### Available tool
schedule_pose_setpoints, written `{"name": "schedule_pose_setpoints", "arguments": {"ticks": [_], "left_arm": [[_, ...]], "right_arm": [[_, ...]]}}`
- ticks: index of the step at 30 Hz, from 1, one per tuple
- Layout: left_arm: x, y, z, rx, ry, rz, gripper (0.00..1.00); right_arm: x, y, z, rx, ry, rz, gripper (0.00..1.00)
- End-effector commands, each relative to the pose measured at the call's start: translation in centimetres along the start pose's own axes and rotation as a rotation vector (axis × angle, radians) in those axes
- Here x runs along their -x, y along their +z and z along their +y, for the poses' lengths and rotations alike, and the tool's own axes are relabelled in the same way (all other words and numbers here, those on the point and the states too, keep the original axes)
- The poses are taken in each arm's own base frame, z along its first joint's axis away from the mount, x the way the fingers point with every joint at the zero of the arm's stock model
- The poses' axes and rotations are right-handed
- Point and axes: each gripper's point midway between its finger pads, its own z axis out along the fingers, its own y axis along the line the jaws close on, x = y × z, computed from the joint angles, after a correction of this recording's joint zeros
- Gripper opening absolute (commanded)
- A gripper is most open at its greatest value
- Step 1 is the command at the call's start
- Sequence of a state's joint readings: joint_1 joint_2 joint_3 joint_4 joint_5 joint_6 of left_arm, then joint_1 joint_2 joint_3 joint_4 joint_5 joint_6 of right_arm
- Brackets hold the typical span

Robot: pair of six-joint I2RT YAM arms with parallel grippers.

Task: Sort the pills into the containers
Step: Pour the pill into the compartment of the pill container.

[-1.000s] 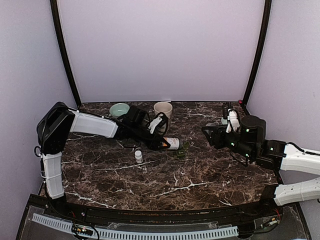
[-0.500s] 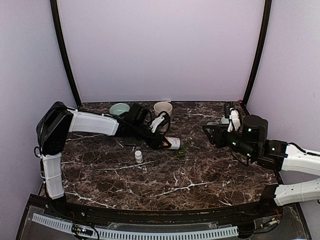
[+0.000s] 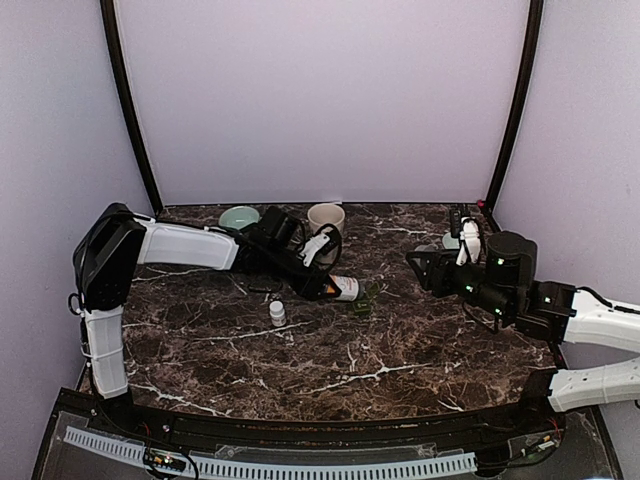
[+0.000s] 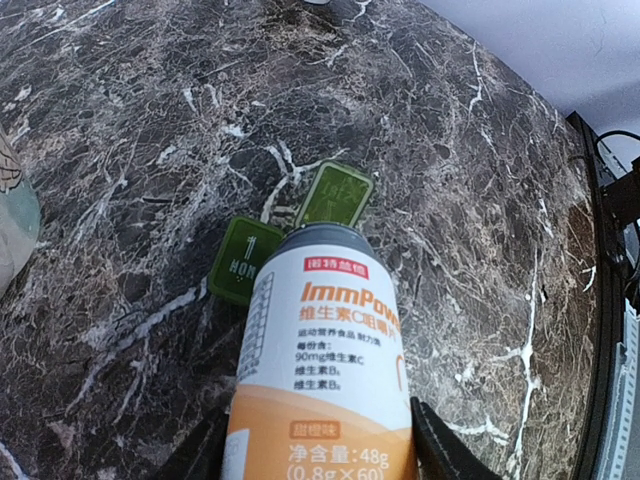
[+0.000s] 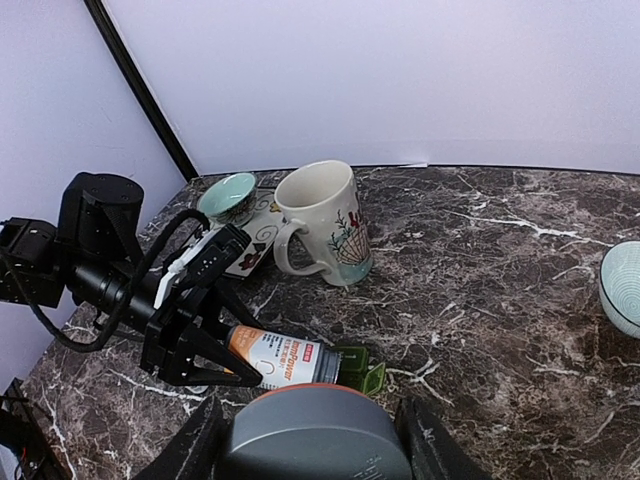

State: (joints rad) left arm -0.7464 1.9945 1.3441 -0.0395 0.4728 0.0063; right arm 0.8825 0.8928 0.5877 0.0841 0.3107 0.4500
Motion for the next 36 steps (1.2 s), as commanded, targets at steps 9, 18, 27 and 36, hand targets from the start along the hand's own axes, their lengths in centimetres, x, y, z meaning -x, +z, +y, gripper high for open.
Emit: {"name": "schedule_pose_setpoints", "arguments": {"ticks": [9,18,27,36], "left_arm": [[3.82,-1.99,-1.58,0.007,0.07,-0.059,0.0],[3.64,-1.78,-1.4,0.023,0.072,-0.035,0.0],[3.56,-1.66,-1.44,0.035,0.079,-0.014,0.0],[3.32,-1.4,-1.5,0.043,0.082,0.008,0.0]], "right_arm": [[1.14,-0.29,0.23,0.019,0.026,-0.053,0.13],[1.11,-0.41,0.13,0.017,0.029,-0.056,0.13],[0.93,-0.41,0.08,0.018,0.03,-0.055,0.13],[0.89,-0.51,0.01,0.017,0.032,-0.056,0.13]]}}
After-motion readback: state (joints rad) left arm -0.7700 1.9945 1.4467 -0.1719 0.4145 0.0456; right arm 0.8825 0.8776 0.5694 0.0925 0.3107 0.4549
